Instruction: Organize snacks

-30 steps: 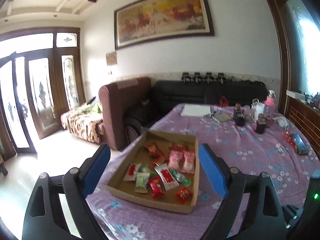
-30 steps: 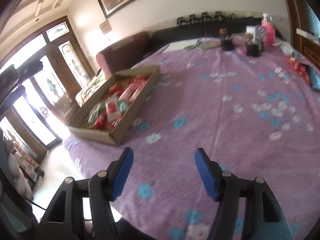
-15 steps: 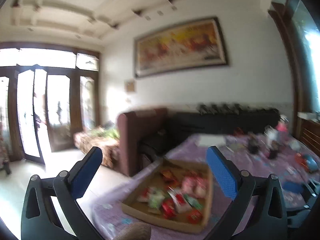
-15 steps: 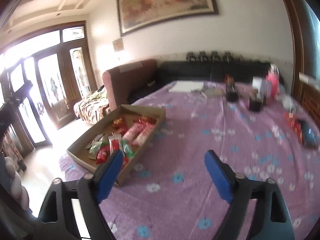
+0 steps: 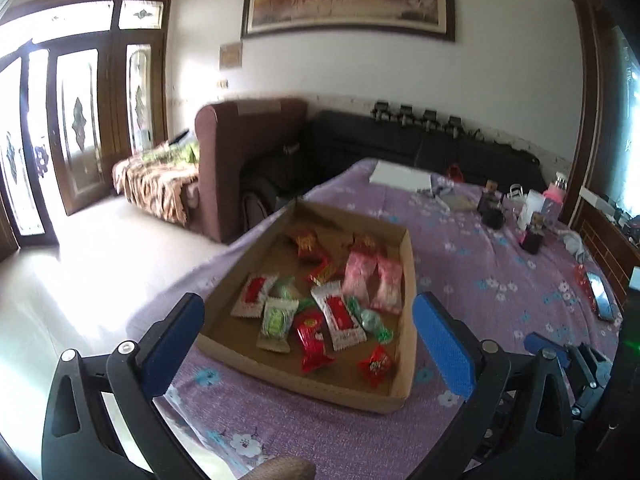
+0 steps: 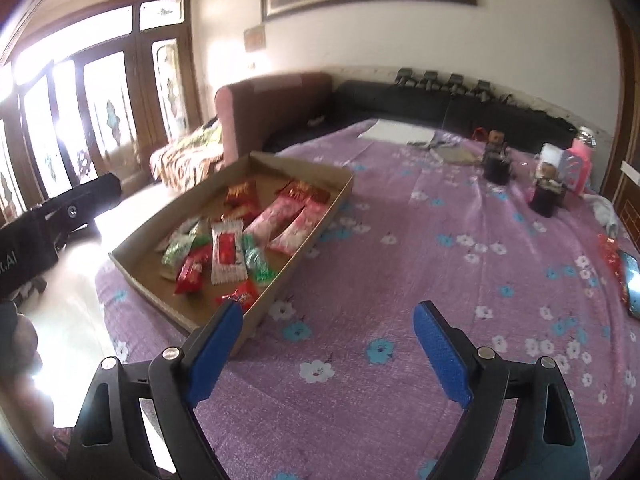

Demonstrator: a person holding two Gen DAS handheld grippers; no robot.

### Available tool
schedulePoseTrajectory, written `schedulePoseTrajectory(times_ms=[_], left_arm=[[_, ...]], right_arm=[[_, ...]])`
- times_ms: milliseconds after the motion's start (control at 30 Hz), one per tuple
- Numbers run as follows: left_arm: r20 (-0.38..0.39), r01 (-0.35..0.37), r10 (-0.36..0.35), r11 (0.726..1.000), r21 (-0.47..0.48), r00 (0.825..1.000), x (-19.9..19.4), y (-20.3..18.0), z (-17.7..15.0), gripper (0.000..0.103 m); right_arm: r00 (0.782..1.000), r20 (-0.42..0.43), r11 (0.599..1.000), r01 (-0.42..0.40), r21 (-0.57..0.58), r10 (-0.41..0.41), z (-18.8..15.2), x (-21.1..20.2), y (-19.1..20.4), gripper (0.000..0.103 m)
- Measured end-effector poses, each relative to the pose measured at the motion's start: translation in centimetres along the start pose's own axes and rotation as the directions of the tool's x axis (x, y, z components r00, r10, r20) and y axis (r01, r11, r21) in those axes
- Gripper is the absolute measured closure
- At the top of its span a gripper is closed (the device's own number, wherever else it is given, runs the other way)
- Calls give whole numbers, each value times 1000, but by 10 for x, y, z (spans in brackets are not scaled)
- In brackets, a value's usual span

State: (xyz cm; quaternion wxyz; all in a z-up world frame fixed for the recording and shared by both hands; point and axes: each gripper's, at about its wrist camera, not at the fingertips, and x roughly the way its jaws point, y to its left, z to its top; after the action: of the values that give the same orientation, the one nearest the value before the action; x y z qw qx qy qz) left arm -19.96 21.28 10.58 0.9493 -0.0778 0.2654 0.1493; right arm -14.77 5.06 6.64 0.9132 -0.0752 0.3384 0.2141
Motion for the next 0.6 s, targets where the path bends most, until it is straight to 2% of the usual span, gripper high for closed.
schedulePoseTrajectory(times_ms=[333,600], left_arm=[[-137,-10,8,1000,-17,990,37,12,-8,0],[-199,-13,5,999,-39,980,50,23,-11,0]], right_arm=[[998,-62,997,-8,-80,3,10,27,20,14],[996,-94,995,-4,-102,-6,10,40,30,14]])
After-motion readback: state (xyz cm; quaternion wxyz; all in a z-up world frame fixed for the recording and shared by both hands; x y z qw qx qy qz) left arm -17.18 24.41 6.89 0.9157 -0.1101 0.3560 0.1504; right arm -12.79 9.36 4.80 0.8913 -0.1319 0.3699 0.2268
